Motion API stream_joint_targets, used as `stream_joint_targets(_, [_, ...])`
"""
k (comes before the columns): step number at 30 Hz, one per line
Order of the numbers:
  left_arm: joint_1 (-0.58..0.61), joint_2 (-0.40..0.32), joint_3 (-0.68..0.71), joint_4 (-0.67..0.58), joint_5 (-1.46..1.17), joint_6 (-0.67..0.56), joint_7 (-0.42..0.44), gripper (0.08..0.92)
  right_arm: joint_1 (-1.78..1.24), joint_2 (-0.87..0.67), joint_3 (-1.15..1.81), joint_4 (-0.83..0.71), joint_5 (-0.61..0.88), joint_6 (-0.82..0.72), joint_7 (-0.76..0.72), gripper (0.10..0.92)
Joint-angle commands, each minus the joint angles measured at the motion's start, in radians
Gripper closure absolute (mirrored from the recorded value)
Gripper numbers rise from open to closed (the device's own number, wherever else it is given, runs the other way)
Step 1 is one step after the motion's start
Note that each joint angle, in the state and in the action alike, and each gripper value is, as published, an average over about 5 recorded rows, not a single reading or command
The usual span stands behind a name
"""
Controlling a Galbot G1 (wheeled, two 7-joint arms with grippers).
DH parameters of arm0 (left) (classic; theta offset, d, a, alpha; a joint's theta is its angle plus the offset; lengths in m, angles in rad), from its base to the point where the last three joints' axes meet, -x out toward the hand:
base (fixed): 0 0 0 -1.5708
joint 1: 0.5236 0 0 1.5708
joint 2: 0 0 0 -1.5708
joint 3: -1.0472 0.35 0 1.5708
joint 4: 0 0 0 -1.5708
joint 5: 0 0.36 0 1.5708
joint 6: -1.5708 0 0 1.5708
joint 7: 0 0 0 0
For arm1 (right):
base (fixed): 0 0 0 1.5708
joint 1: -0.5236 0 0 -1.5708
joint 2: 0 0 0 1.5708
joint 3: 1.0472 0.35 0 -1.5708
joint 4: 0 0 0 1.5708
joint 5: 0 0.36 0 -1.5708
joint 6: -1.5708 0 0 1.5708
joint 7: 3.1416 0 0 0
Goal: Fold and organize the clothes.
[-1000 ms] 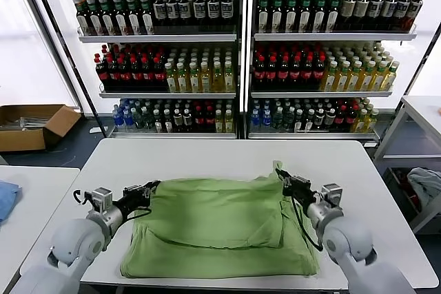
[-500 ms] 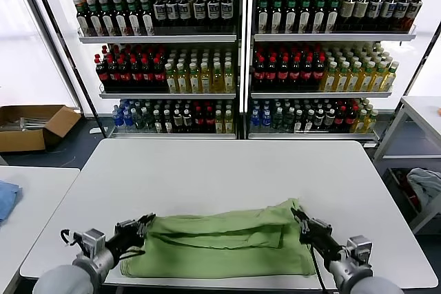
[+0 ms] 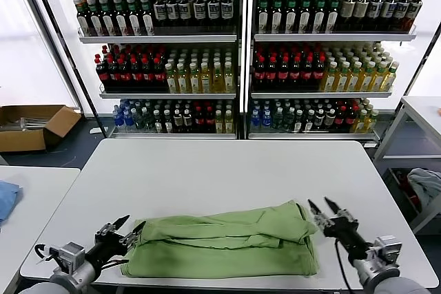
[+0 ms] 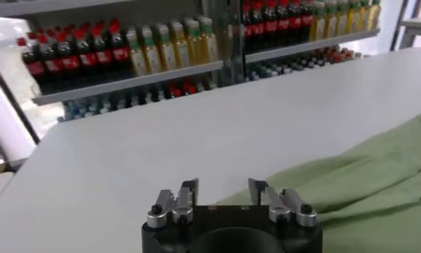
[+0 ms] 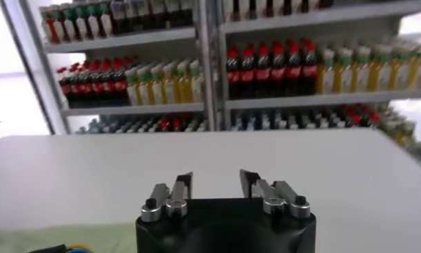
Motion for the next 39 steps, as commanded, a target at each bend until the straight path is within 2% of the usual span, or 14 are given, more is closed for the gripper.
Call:
stream_joint_targets(1, [0.071, -0.108, -0.038, -0.032, -0.036, -0.075, -0.071, 0.329, 0.013, 0.003, 0.183, -0.084, -0.005, 0.095, -0.067, 0.308])
stream_joint_targets(4, [0.077, -0.177, 0.028, -0.023, -0.005, -0.098, -0.106, 0.244, -0.006, 0.028, 0.205, -0.094, -0.009, 0.103, -0.062, 0.236])
stream_joint_targets(7, [0.079, -0.233, 0.096, -0.003, 0.056, -0.101, -0.141, 0.191, -0.027, 0.048, 0.207, -0.084, -0.018, 0.104, -0.058, 0.207])
stream_joint_targets(12, [0.042, -0.282, 0.160, 0.049, 0.123, -0.081, -0.224, 0.178, -0.036, 0.065, 0.202, -0.068, -0.027, 0.099, -0.057, 0.203])
stream_joint_targets(17, [-0.018, -0.308, 0.174, 0.088, 0.131, -0.050, -0.264, 0.199, -0.033, 0.067, 0.198, -0.053, -0.028, 0.096, -0.058, 0.203])
stream_joint_targets(23, [-0.039, -0.319, 0.173, 0.130, 0.137, -0.046, -0.262, 0.353, -0.032, 0.069, 0.200, -0.046, -0.028, 0.096, -0.058, 0.203])
stream_joint_targets(32, [0.005, -0.331, 0.185, 0.119, 0.156, -0.050, -0.236, 0.613, -0.031, 0.068, 0.200, -0.037, -0.024, 0.096, -0.059, 0.203])
stream_joint_targets(39, [0.033, -0.334, 0.186, 0.121, 0.174, -0.101, -0.224, 0.820, -0.003, 0.055, 0.185, -0.018, -0.018, 0.083, -0.052, 0.203])
